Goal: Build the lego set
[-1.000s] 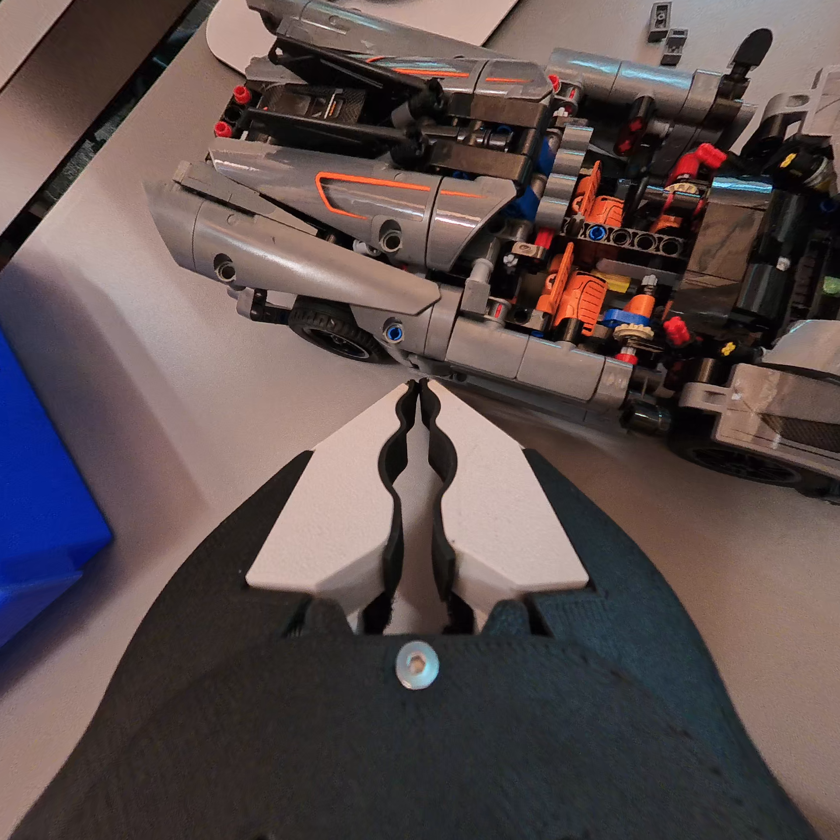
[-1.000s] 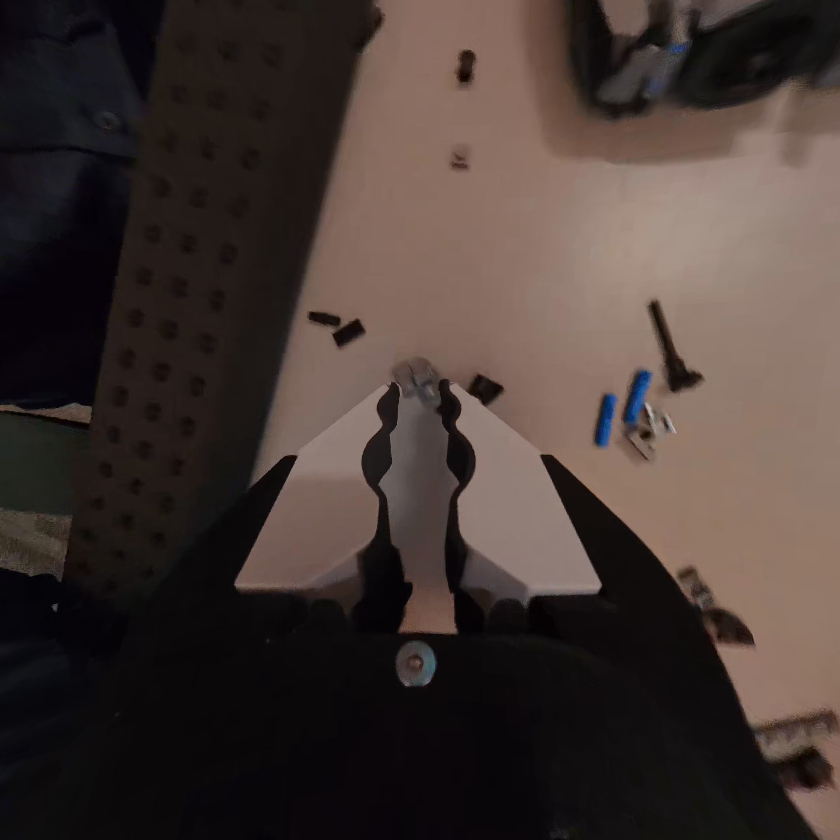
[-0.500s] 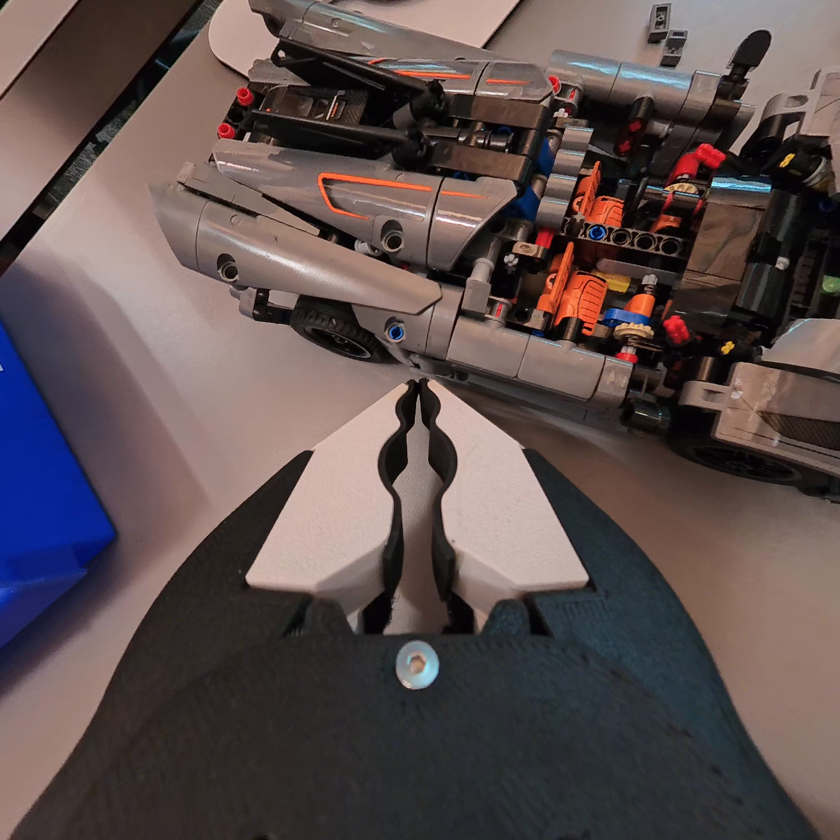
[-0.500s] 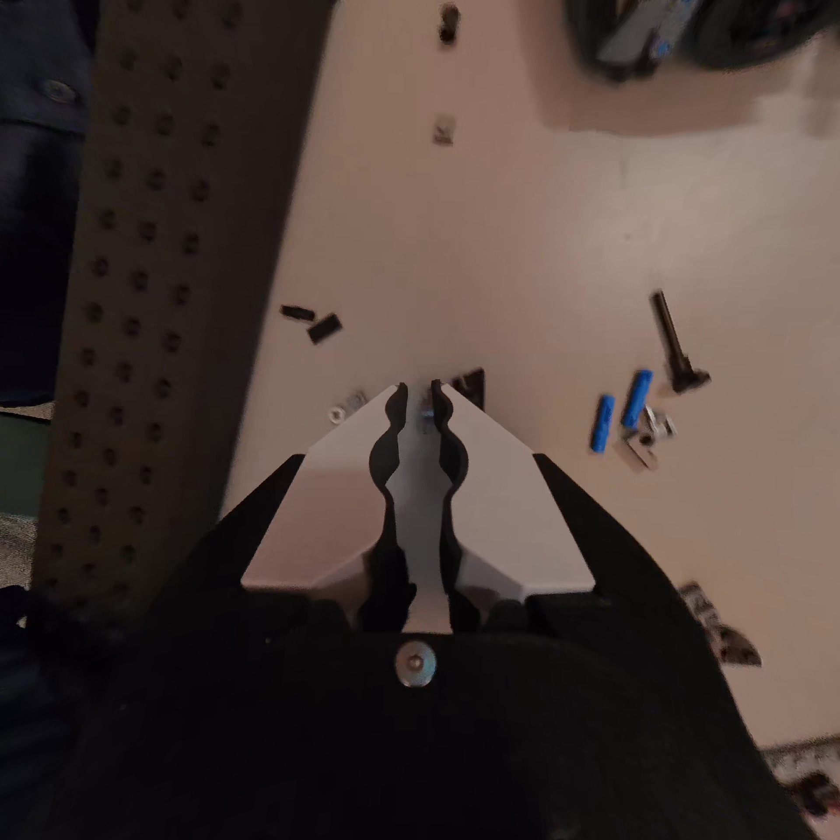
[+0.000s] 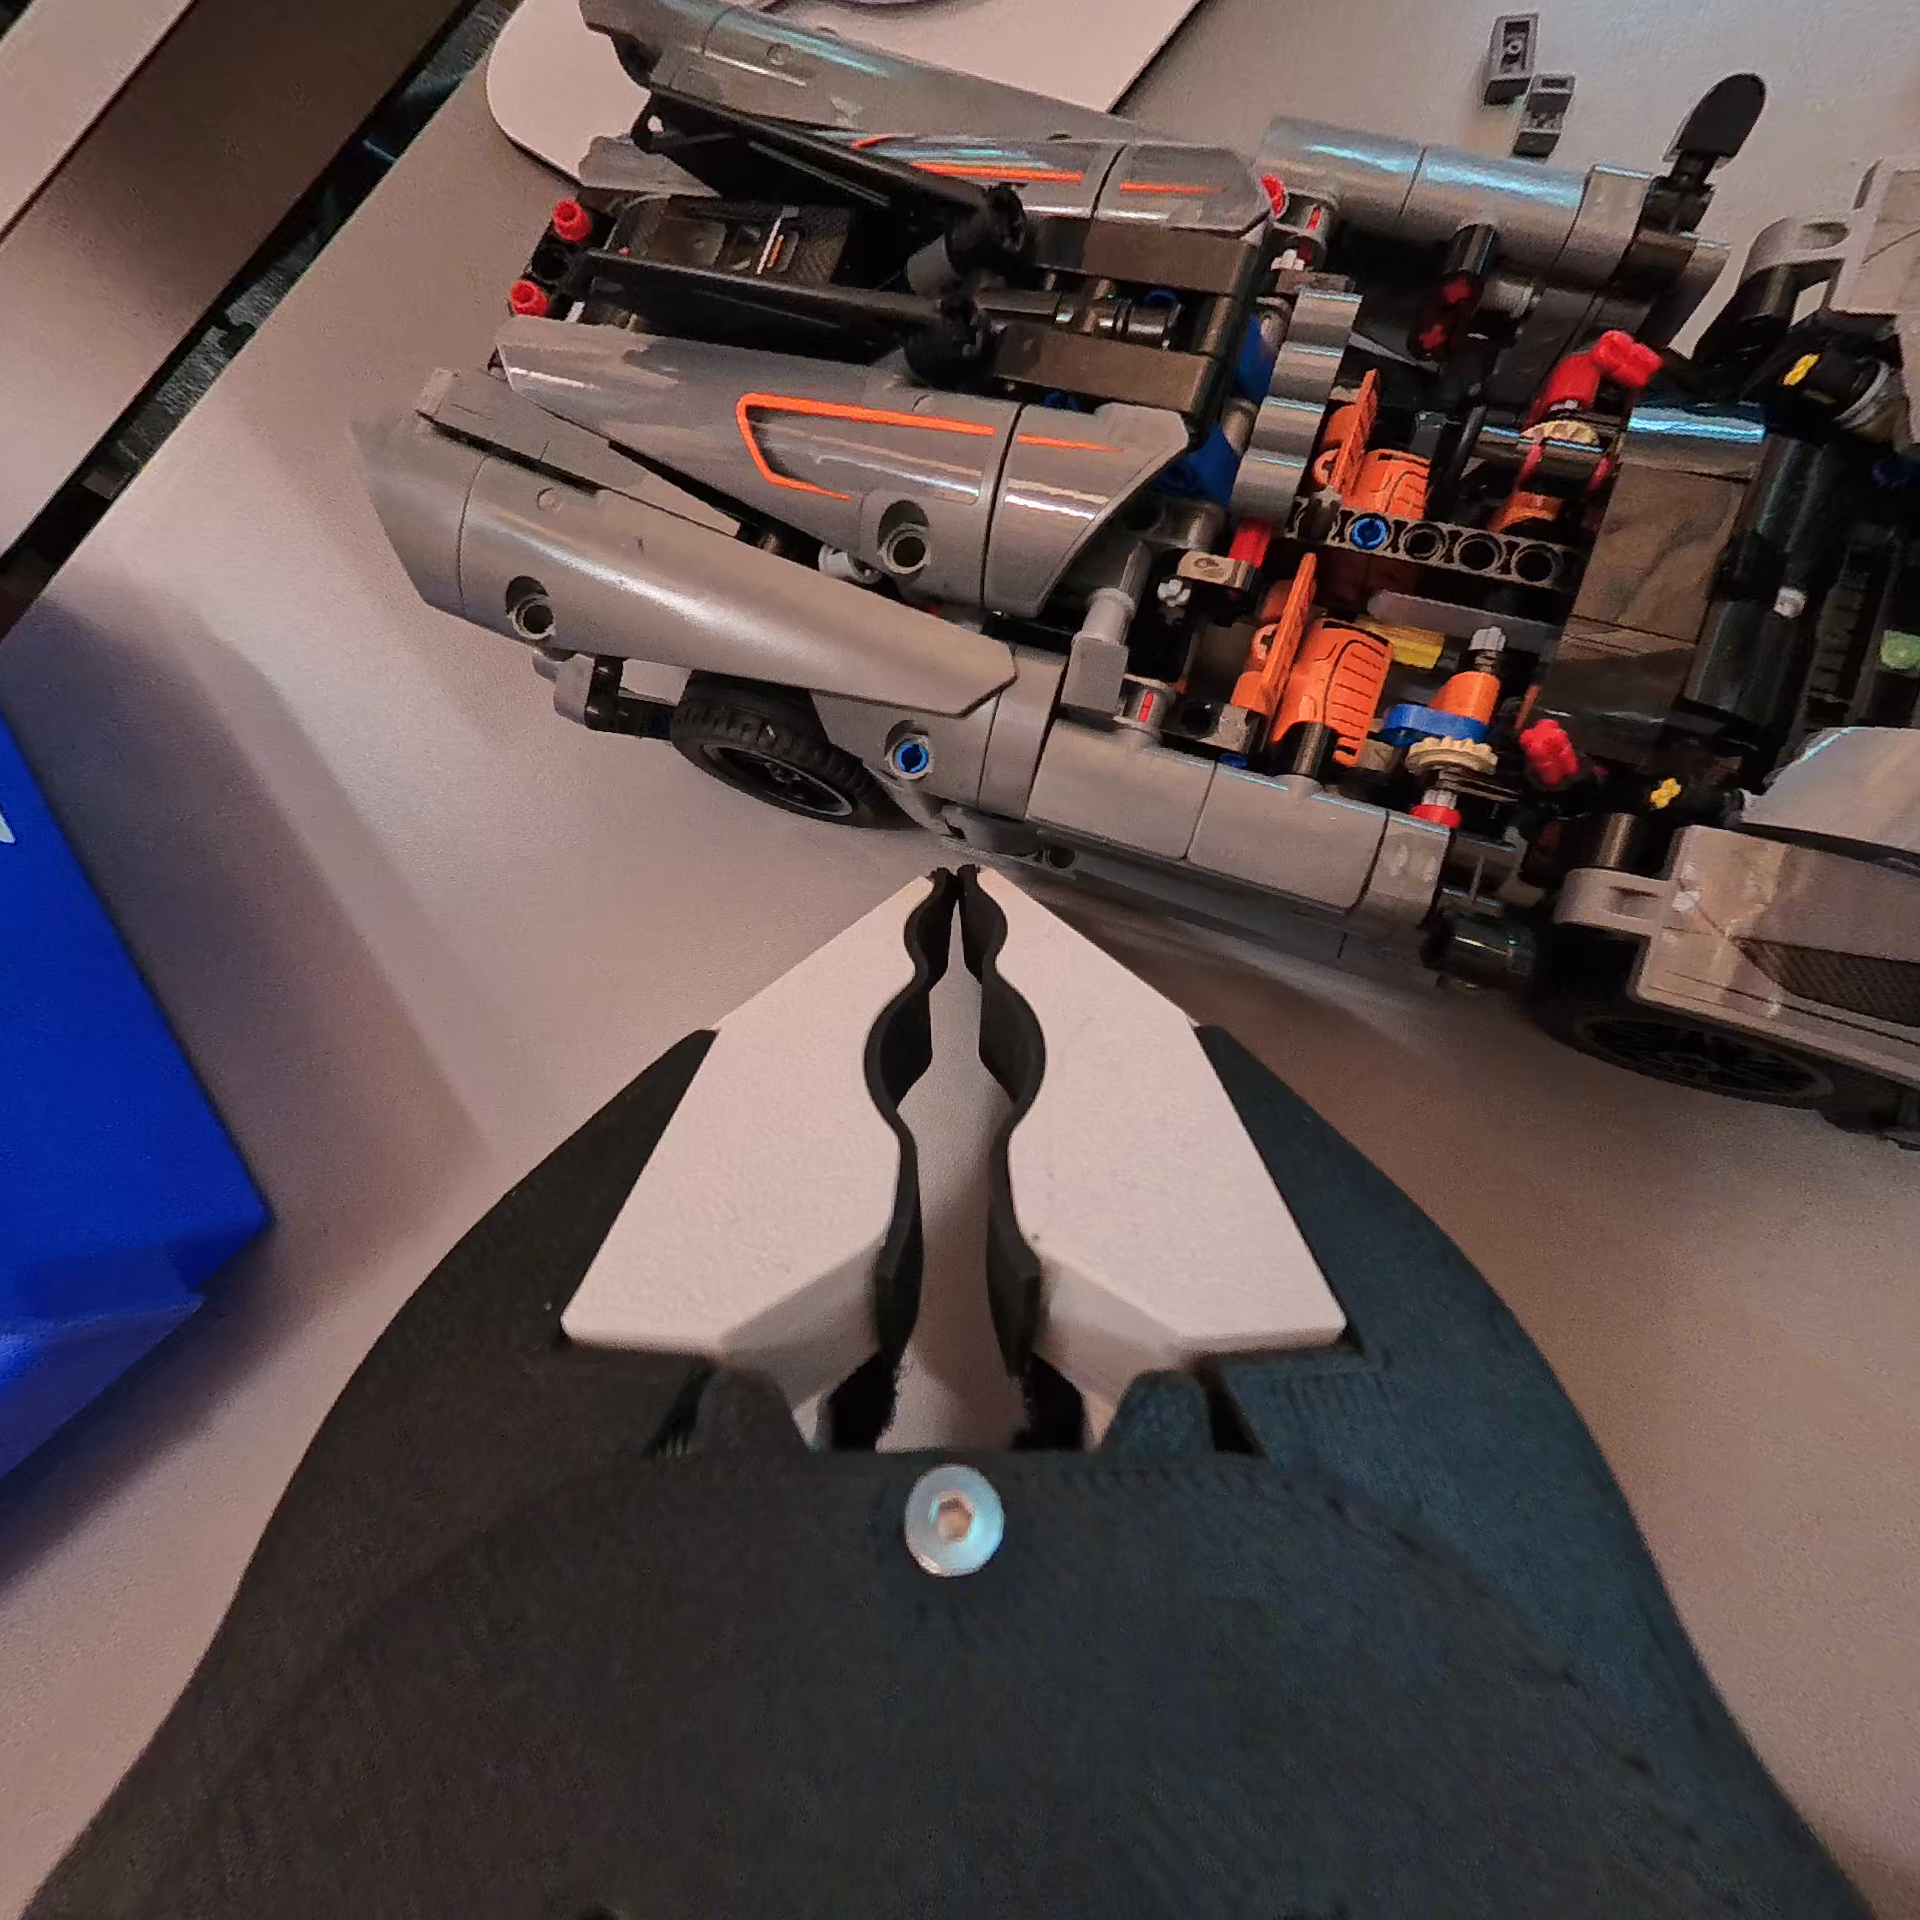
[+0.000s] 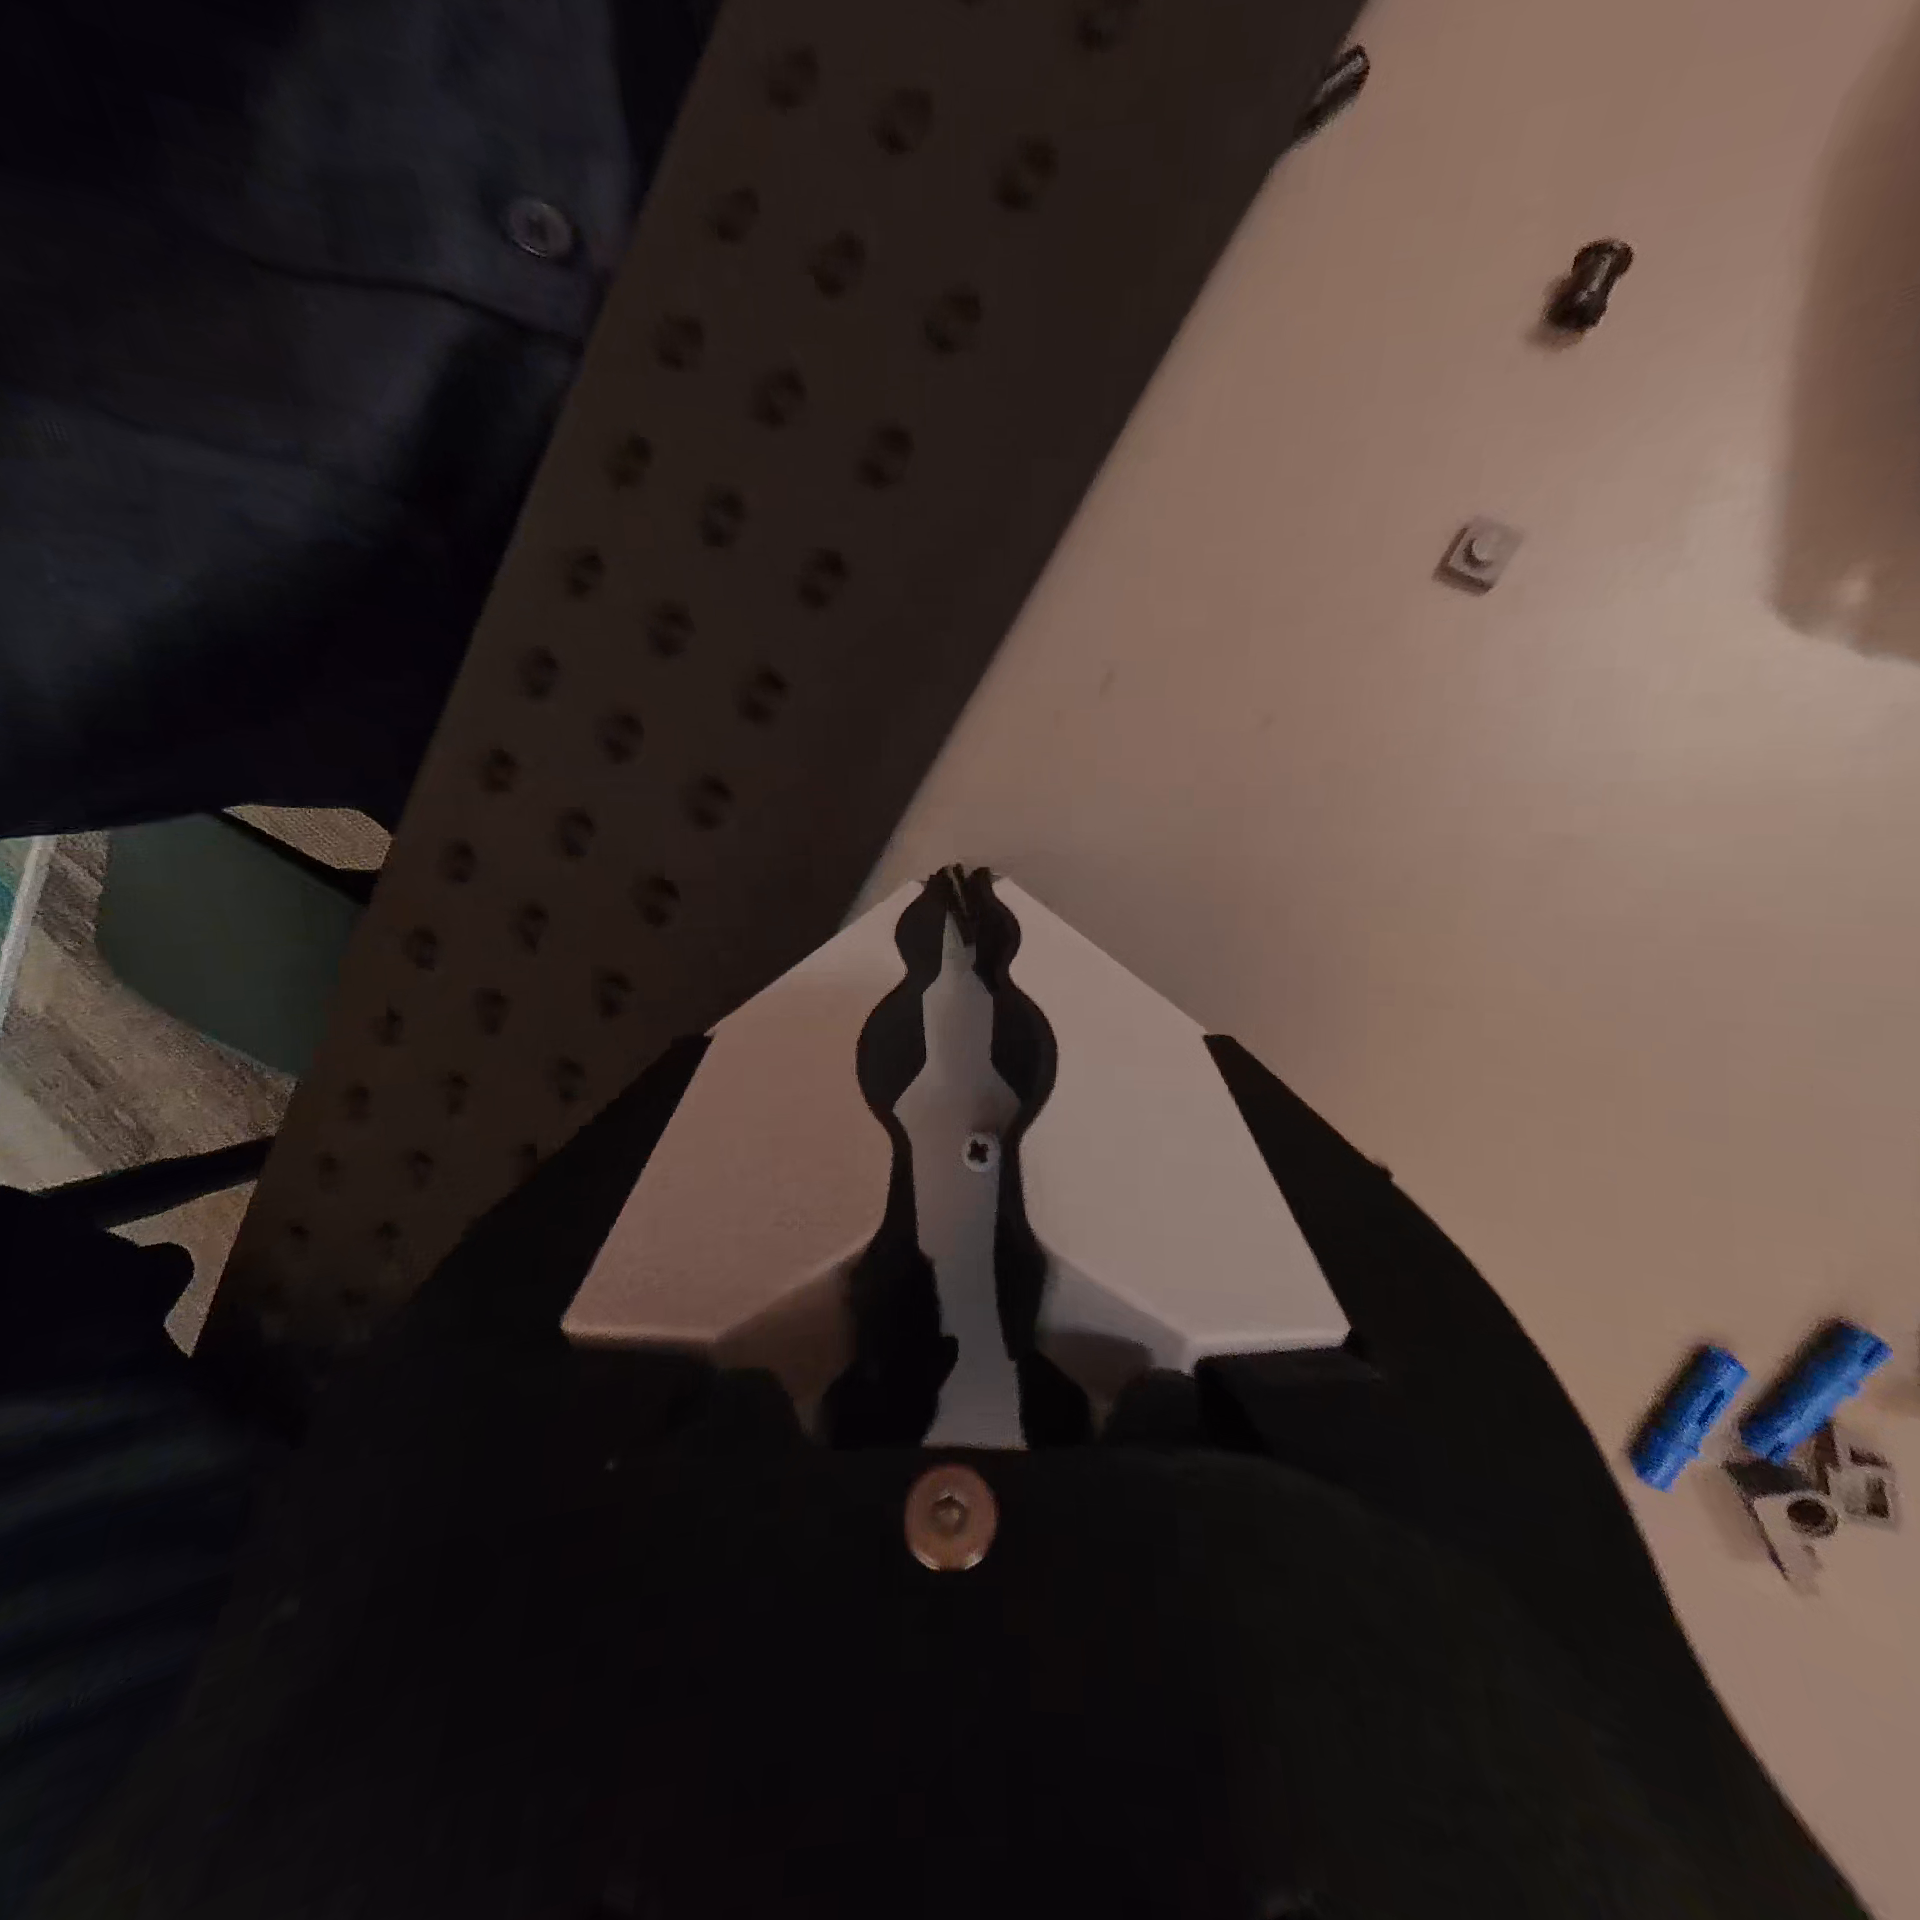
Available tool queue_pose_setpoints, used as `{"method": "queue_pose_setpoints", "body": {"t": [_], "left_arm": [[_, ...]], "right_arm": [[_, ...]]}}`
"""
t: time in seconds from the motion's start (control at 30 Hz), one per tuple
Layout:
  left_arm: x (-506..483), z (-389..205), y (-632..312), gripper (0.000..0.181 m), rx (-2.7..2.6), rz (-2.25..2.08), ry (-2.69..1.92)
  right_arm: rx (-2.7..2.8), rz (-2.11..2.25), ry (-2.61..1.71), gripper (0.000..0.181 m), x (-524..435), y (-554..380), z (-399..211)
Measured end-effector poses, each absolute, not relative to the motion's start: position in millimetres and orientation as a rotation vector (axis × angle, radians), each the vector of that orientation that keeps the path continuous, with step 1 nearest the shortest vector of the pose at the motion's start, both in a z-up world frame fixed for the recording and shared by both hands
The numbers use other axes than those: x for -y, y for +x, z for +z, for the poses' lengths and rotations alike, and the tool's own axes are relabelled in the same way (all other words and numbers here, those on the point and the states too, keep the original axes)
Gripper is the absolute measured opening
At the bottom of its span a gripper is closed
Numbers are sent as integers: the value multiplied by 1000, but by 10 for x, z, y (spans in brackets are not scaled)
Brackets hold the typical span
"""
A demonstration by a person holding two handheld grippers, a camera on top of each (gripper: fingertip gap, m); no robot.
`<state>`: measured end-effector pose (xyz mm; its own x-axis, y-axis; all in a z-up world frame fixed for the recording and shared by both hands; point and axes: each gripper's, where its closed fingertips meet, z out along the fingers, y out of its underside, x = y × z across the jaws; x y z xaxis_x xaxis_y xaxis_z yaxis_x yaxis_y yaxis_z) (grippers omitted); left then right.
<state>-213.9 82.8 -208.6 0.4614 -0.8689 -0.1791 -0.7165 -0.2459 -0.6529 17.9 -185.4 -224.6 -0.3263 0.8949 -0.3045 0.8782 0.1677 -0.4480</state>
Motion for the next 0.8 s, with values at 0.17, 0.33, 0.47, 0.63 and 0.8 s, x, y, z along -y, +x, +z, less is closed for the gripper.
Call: {"method": "queue_pose_setpoints", "body": {"t": [0.17, 0.33, 0.47, 0.63, 0.8], "left_arm": [[-827, -2084, -2133, 0, -1317, -285, -2027], [-831, -2069, -2130, 0, -1311, -287, -2024], [-831, -2049, -2133, 0, -1306, -288, -2019], [-826, -2014, -2128, 0, -1306, -285, -2006], [-820, -2008, -2114, 0, -1314, -283, -2000]], "right_arm": [[2286, 803, -1914, 3, 1628, 345, -2250], [2066, 801, -1804, 10, 1379, -71, -2024], [1999, 854, -1689, 14, 1444, -578, -1942], [2075, 775, -1628, 25, 1563, -930, -2098], [2089, 763, -1615, 24, 1582, -1123, -2180]]}}
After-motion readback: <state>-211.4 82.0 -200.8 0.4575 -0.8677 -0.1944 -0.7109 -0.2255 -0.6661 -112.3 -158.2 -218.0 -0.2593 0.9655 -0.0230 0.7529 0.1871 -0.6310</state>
